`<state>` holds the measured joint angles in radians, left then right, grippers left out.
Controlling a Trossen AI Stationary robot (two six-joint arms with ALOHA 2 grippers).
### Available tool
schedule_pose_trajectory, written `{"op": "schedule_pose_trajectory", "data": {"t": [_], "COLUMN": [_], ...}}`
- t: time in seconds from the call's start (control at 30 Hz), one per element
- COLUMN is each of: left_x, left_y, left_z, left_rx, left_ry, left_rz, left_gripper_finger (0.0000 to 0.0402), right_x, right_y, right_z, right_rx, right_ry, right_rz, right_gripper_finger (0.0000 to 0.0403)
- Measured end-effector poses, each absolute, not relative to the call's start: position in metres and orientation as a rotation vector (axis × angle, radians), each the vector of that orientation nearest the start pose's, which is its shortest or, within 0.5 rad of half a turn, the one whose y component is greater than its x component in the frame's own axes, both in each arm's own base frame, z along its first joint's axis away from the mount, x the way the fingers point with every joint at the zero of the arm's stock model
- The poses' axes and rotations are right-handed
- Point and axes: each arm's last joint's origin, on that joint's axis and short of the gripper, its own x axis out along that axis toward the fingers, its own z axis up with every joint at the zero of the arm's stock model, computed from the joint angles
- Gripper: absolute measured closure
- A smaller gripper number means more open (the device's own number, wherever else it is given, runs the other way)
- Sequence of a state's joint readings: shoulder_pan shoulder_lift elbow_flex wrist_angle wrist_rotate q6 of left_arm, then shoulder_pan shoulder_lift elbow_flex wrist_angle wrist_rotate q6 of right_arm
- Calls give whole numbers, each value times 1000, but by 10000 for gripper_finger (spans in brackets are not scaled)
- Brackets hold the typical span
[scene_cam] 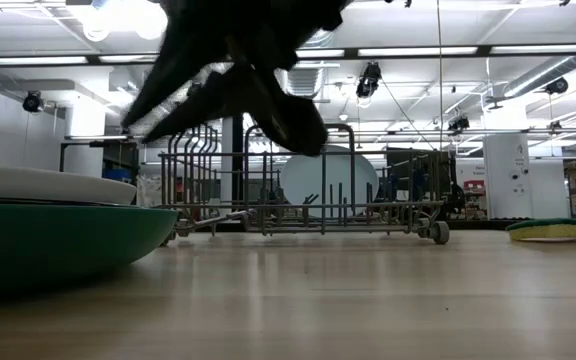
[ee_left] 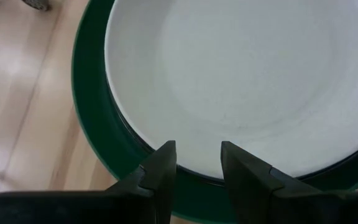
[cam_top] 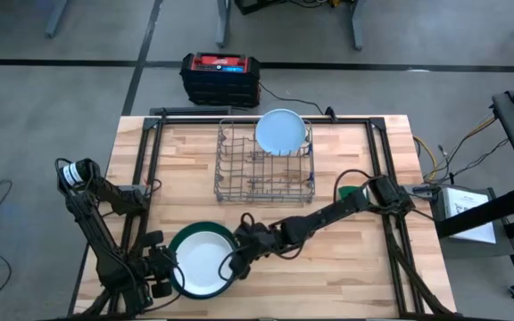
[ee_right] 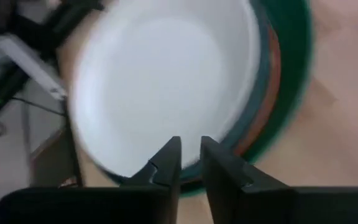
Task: Sort dishes
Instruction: Put the white plate in the dishwasher rack
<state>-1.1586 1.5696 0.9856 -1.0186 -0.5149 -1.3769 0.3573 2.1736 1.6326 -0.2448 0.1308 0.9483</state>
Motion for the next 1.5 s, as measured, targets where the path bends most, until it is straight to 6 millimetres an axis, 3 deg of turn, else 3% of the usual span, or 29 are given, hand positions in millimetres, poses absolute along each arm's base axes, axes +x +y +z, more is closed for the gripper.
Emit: {"op": "schedule_pose_trajectory", "data": {"t": [0.27, 0.57, 0.73, 1.27, 1.5], "left_x": [114, 112, 112, 116, 115], "left_y": [-225, -220, -220, -222, -224], "left_z": [184, 170, 169, 170, 169], "left_rx": [-10, -41, -44, -107, -124], "left_ry": [1078, 1065, 1044, 928, 984], "left_rz": [292, 298, 300, 319, 297], "left_gripper_finger": [285, 285, 285, 285, 285], "right_x": [452, 454, 457, 461, 461], "right_y": [163, 163, 164, 162, 160], "right_z": [174, 163, 156, 160, 159], "right_rx": [692, 692, 710, 725, 720], "right_ry": [762, 761, 754, 707, 713], "right_rz": [-203, -238, -240, -212, -218], "right_gripper_finger": [294, 277, 279, 304, 308]}}
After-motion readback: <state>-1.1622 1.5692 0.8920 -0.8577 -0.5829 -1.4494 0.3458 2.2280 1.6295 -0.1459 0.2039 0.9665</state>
